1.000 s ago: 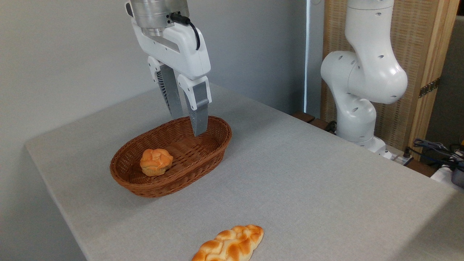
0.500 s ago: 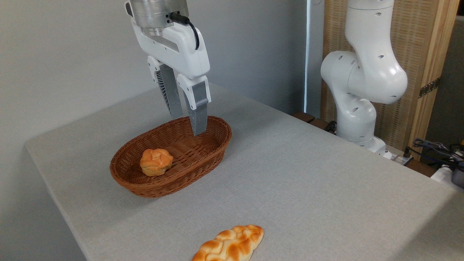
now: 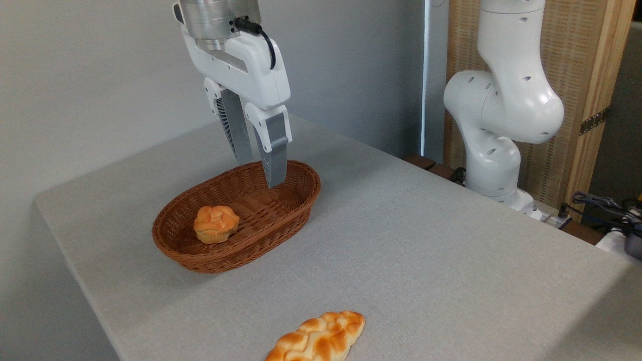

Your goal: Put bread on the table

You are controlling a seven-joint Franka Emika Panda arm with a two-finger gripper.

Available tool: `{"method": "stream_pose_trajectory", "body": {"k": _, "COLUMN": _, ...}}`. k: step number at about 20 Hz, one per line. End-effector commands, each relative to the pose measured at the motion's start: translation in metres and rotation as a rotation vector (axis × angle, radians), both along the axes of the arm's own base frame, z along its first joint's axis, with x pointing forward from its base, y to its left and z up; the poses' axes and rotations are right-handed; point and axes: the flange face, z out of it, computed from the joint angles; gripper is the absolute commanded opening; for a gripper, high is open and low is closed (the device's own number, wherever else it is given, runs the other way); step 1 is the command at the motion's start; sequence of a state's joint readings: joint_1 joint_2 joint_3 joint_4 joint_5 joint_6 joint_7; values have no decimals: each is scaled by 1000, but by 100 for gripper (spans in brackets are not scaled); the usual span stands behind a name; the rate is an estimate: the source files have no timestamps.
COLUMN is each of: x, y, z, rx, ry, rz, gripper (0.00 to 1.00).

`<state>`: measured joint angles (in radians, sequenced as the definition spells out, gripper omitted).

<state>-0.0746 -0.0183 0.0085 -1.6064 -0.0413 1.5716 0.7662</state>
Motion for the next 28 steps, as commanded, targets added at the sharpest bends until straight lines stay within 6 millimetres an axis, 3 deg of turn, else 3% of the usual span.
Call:
{"method": "stream_pose_trajectory", "body": {"k": 1, "x": 2, "y": -17, "z": 2, "rx": -5, "ry": -6, "rz": -13, "gripper": 100}}
{"method": "stream_pose_trajectory", "body": {"k": 8, "x": 8, "y": -27, "z": 4, "rx": -20, "ry": -51, "rz": -27, "gripper": 100}}
{"method": "stream_pose_trajectory", "body": {"k": 11, "x": 22, "y": -44, "z": 2, "rx": -30, "ry": -133, "rz": -55, "gripper": 100}}
{"method": "stream_pose_trajectory", "body": {"k": 15, "x": 35, "y": -98, "z": -27, "rx": -44, "ry": -149, "rz": -134, "gripper": 100}}
{"method": "stream_pose_trajectory", "body": {"k": 17, "x": 33, "y": -113, "z": -38, "rx": -46, "ry": -129, "rz": -161, "gripper": 100}}
{"method": "stream_pose_trajectory", "body": {"k": 21, "x": 34, "y": -137, "z": -67, "rx": -34, "ry": -87, "rz": -215, "gripper": 100}}
{"method": "stream_pose_trajectory", "body": {"k": 28, "x": 31, "y": -161, "z": -104, "rx": -35, "ry": -42, "rz": -260, "gripper": 100}}
